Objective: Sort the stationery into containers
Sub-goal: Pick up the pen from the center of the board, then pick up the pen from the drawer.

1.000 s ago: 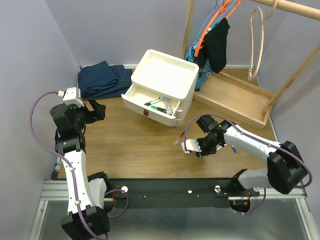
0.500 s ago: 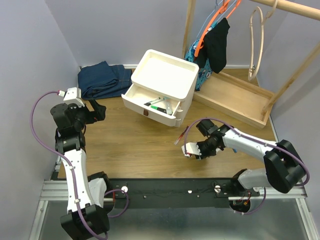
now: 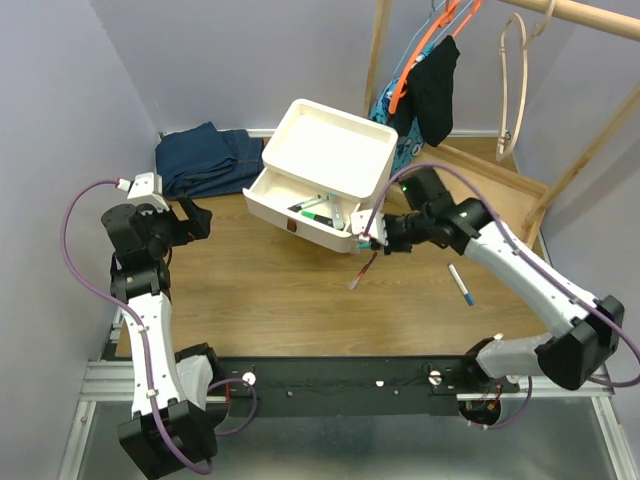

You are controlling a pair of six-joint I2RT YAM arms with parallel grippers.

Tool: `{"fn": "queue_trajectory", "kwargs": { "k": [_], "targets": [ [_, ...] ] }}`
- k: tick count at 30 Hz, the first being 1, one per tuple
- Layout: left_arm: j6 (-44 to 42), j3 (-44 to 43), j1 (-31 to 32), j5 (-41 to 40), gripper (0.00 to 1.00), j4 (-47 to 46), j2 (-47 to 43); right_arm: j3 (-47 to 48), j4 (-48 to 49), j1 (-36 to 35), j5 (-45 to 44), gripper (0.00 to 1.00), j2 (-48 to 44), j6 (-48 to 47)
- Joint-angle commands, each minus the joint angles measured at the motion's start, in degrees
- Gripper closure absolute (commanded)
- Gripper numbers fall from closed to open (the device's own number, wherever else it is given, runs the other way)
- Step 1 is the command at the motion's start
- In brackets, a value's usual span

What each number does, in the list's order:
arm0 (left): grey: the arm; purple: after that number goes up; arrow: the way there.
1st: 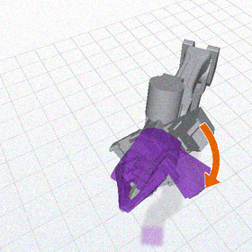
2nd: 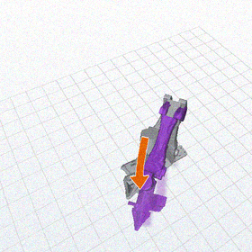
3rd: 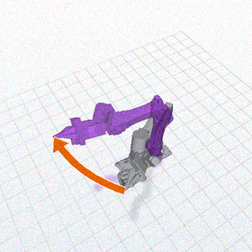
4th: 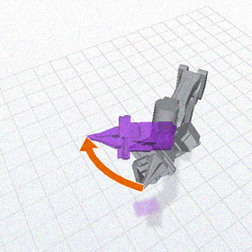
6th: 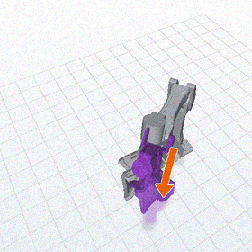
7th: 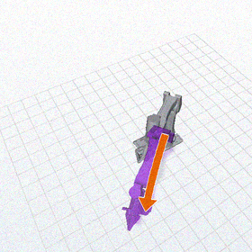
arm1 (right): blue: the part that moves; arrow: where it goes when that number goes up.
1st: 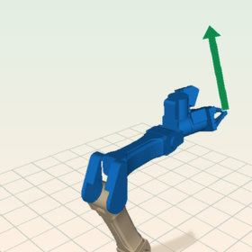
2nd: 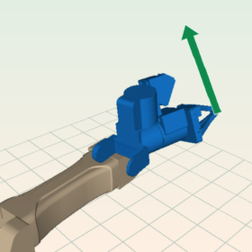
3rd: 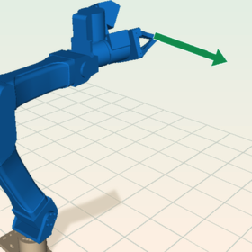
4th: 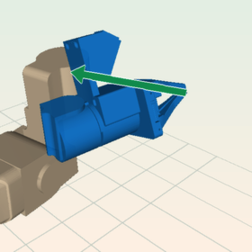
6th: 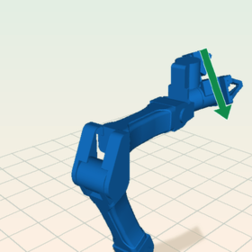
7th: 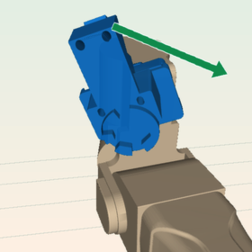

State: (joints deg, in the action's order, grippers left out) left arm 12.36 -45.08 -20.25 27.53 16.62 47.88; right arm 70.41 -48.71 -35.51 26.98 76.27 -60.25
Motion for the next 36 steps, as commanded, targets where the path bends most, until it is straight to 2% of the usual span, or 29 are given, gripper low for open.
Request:
{"fn": "queue_trajectory", "kwargs": {
  "k": [1,5,12,16,23,25,26,27,29,30,34,36],
  "targets": [
    [1.26,-0.45,-0.4,0.6,0.01,-3.26,0.37,9.56,3.67,-0.09,10.09,0.96,-3.84,12.16],
    [1.61,-0.36,-0.49,0.77,0.01,-3.61,0.37,13.25,14.59,0.0,12.65,0.97,-4.2,22.17],
    [1.53,-0.45,-0.4,0.68,0.01,-3.53,0.02,19.41,25.84,-0.09,13.45,0.96,5.54,35.71],
    [1.44,-0.36,-0.4,0.51,0.01,-2.91,-0.85,20.73,29.8,0.0,13.97,0.96,11.78,38.71],
    [0.56,-0.18,-0.4,-0.02,0.01,-1.68,-1.91,20.99,31.66,0.0,14.41,0.95,14.87,38.8],
    [0.56,0.08,-0.4,-0.02,0.01,-1.77,-2.0,21.08,30.87,0.0,14.5,0.87,15.05,38.98],
    [0.56,0.43,-0.4,-0.02,0.01,-1.86,-2.09,21.43,30.0,0.0,14.5,0.81,15.22,38.72],
    [0.73,0.52,-0.4,-0.11,0.01,-2.12,-2.0,22.13,29.2,0.0,14.33,0.66,15.22,38.28],
    [0.82,0.52,-0.4,0.24,0.01,-2.38,-1.82,22.4,27.27,0.0,12.05,0.57,14.53,38.19],
    [0.91,0.52,-0.4,0.16,0.01,-2.47,-1.74,22.23,26.48,-0.09,10.82,0.55,12.96,37.06],
    [1.17,1.04,-0.4,0.33,0.01,-3.78,-1.47,18.81,19.56,0.17,0.74,0.54,7.77,31.43],
    [1.96,1.66,-0.4,0.59,0.01,-4.49,-1.38,17.4,16.9,2.71,-1.66,0.55,5.39,31.16]
  ]
}}
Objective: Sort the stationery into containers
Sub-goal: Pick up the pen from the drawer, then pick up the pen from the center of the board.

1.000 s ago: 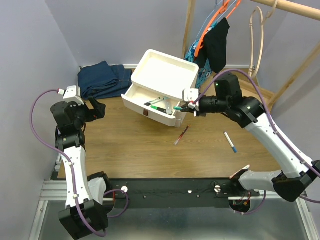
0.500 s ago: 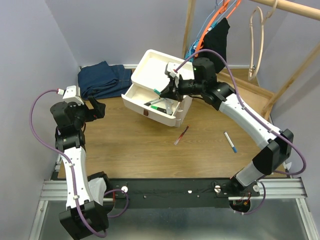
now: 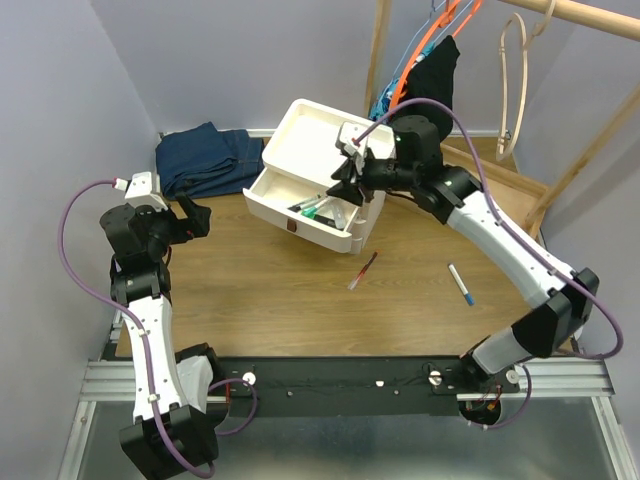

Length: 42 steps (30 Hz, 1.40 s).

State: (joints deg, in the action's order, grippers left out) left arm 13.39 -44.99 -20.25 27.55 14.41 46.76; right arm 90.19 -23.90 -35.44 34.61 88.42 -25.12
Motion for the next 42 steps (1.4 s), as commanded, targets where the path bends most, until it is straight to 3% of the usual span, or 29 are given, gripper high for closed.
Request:
{"fn": "queue_trajectory", "kwargs": {
  "k": [1,7,14,20,27,42],
  "targets": [
    [1.11,1.66,-0.4,0.66,0.01,-2.72,-0.27,-3.0,-10.79,4.14,-11.13,0.55,-9.03,-3.88],
    [2.25,2.01,-0.32,1.01,0.01,-3.6,-0.09,-11.52,-27.39,17.41,-17.73,0.58,-16.43,-12.13],
    [4.72,0.35,-0.23,1.81,0.01,-4.92,0.96,-26.28,-30.59,26.9,-27.74,0.58,-21.8,-12.41],
    [4.45,0.34,0.03,1.89,0.01,-5.01,1.31,-28.76,-30.77,30.6,-29.95,0.63,-11.36,-8.72],
    [3.31,1.4,0.12,0.93,0.01,-3.69,0.09,-30.86,-29.89,30.69,-32.06,0.63,-1.16,-13.45],
    [2.34,1.75,0.04,-0.13,0.01,-2.28,-0.8,-31.04,-26.55,30.69,-34.35,0.63,9.13,-12.5]
  ]
}}
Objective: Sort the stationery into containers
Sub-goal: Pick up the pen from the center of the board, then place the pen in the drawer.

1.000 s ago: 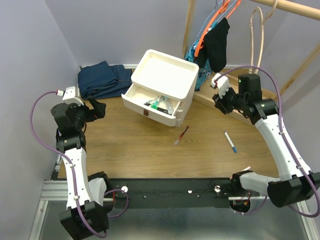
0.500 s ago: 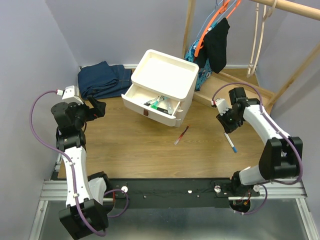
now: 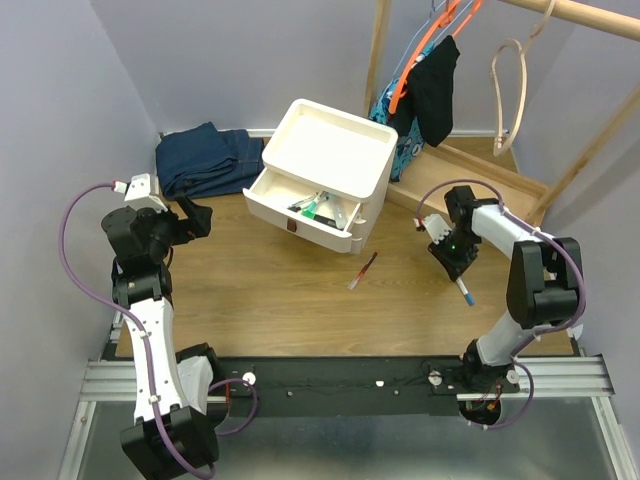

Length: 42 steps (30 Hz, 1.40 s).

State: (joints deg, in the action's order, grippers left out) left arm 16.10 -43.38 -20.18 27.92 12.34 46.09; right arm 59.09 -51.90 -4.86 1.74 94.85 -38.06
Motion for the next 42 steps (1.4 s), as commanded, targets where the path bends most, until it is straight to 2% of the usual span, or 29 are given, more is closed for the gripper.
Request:
{"fn": "queue_trajectory", "kwargs": {
  "k": [1,8,9,12,15,19,24,28,33,39,42],
  "targets": [
    [-0.28,0.13,-0.03,-0.41,0.01,-0.47,-0.12,-0.11,1.89,0.12,-2.95,0.64,3.15,0.71],
    [-0.37,-0.13,-0.03,-0.32,0.01,-0.56,0.32,-3.36,3.56,0.12,-3.58,0.66,5.87,0.89],
    [-0.37,-0.13,-0.03,-0.32,0.01,-0.56,0.41,-3.8,3.47,0.12,-3.5,0.68,6.57,0.8],
    [-0.36,-0.3,-0.12,-0.24,0.01,-0.65,0.58,-3.9,2.07,0.2,-2.09,0.83,6.93,0.45],
    [-0.63,-0.66,-0.03,-0.24,0.01,-0.3,0.67,-0.83,-1.61,0.12,5.36,0.89,5.09,0.36],
    [-0.45,-0.48,-0.03,-0.15,0.01,-0.65,0.85,5.94,-6.98,-1.46,16.79,0.92,-0.79,-2.18],
    [0.34,-0.66,-0.03,0.11,0.01,-1.7,1.55,12.35,-14.53,-6.02,33.28,0.92,-7.48,-9.29],
    [0.08,-1.8,-0.03,0.11,0.01,-2.06,2.43,12.1,-15.78,-11.3,39.39,0.91,-12.92,-14.14],
    [-0.28,-2.68,-0.03,0.2,0.01,-1.7,2.87,8.33,-3.67,-18.68,38.52,0.93,-20.04,-10.37],
    [-0.28,-2.42,-0.12,0.11,0.01,-1.18,2.52,6.74,11.8,-23.69,36.85,0.94,-26.73,-5.1],
    [-0.28,-2.33,-0.03,0.03,0.01,-1.26,2.43,8.66,22.17,-24.23,37.46,0.95,-27.26,1.31]
  ]
}}
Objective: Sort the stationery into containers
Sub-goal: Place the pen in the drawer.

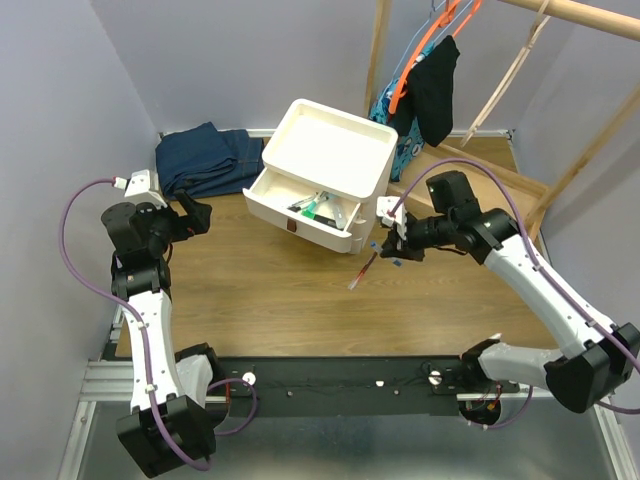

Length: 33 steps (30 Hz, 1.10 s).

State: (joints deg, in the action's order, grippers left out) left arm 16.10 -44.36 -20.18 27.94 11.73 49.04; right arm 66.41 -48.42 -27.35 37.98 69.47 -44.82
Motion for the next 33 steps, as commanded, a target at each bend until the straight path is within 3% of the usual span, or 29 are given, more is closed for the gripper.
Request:
{"fn": "queue_trajectory", "kwargs": {
  "k": [1,8,18,22,23,28,33],
  "targets": [
    [-0.19,-1.34,-0.12,0.01,0.01,-0.65,-0.52,2.22,20.72,-1.82,1.48,0.95,-1.54,10.86],
    [-0.37,-1.43,-0.03,-0.26,0.01,-0.57,-0.34,12.77,32.59,-4.02,3.33,0.95,8.04,24.68],
    [-0.54,-0.47,-0.12,-0.7,0.01,-0.74,-1.13,14.36,38.05,-11.4,0.26,0.93,15.34,25.49],
    [-0.63,-0.12,-0.03,-0.87,0.01,-0.74,-1.4,14.01,38.05,-12.28,-2.9,0.54,16.57,23.98],
    [-0.63,-0.03,-0.03,-0.87,0.01,-0.74,-1.49,14.01,38.75,-12.37,-3.43,0.51,16.49,24.94],
    [-0.28,0.59,-0.03,-0.87,0.01,-1.27,-1.4,14.8,38.15,-12.28,-7.12,0.45,13.68,26.54],
    [-0.01,0.24,-0.03,-0.52,0.01,-2.06,-1.31,11.47,29.37,-12.28,-15.02,0.45,5.6,19.96]
  ]
}}
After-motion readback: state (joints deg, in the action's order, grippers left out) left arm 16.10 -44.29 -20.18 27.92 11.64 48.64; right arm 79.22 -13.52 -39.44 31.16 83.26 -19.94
